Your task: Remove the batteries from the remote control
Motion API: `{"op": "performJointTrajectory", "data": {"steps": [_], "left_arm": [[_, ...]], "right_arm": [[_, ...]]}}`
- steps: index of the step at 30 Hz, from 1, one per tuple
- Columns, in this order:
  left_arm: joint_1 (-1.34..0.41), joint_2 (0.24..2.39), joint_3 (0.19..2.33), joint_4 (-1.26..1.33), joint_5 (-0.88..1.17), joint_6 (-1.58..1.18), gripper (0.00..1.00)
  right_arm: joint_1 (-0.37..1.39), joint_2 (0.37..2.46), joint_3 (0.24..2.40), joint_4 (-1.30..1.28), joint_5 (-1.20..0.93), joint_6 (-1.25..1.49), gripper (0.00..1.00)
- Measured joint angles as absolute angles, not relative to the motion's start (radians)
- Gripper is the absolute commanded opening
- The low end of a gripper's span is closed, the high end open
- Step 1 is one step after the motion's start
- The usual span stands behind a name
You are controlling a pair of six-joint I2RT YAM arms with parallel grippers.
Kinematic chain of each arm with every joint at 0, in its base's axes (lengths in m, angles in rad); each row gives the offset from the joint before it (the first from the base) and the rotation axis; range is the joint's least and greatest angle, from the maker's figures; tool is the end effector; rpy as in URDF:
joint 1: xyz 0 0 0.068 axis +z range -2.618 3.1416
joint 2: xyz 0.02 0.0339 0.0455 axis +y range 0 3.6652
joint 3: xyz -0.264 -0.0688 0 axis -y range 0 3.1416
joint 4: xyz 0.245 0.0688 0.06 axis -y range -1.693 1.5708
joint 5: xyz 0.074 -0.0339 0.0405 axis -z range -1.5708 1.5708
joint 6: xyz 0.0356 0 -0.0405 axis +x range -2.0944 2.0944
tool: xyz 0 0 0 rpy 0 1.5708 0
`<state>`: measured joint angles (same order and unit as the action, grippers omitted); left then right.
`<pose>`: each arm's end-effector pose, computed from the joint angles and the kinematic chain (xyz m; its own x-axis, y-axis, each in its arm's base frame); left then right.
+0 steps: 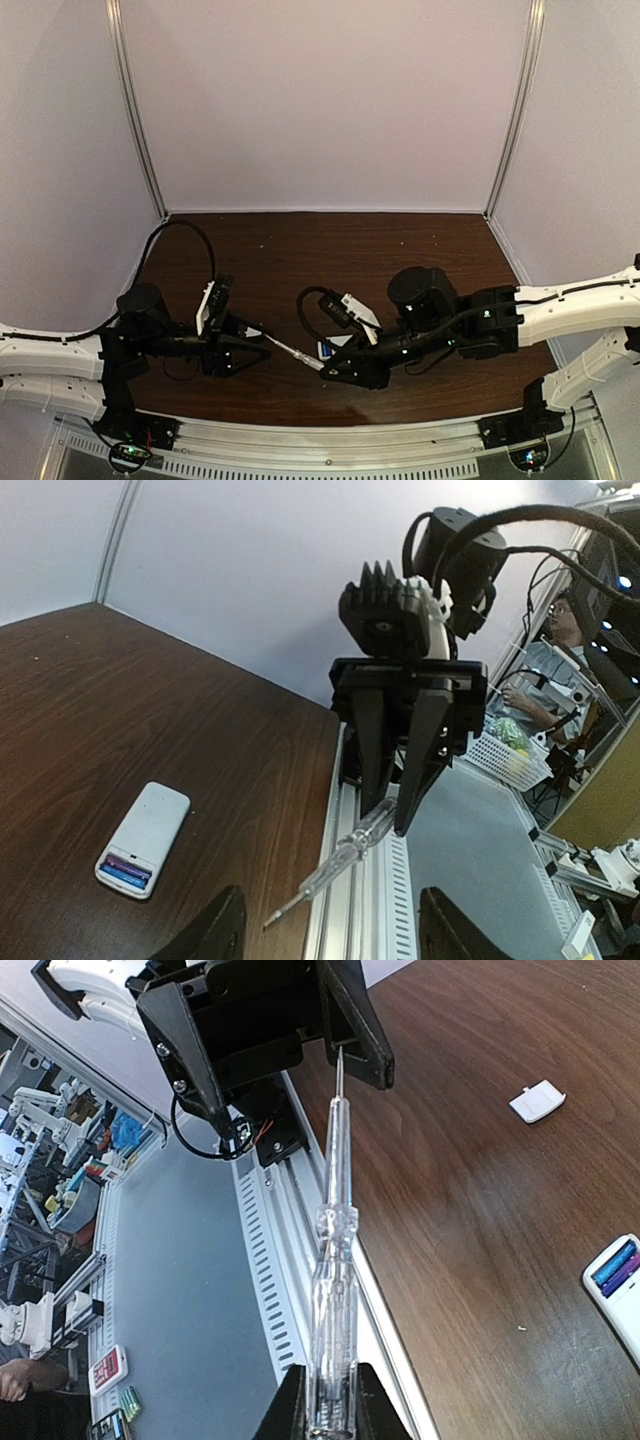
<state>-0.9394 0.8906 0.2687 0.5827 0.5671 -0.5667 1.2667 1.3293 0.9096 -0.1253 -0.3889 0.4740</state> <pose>0.0979 -0.1663 0.2207 -0.5551 -0.0080 -0.8317 0.8293 0.0715 -0.5542 0.0759 0.2869 0.2694 -0.5854 -0.4548 -0.6711 -0.8011 0.1970 0.5652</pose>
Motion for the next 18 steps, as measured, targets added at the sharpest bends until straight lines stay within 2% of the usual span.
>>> {"op": "performJointTrajectory", "data": {"steps": [7, 18], "left_arm": [[-1.014, 0.964, 0.323, 0.583, 0.582, -0.49, 0.49], [-1.036, 1.023, 0.355, 0.579, 0.601, -0.437, 0.34]], "right_arm": [[1.267, 1.32, 0.897, -0.136, -0.459, 0.474, 0.0], [1.267, 1.296, 0.896, -0.158, -0.494, 0.475, 0.0]]}}
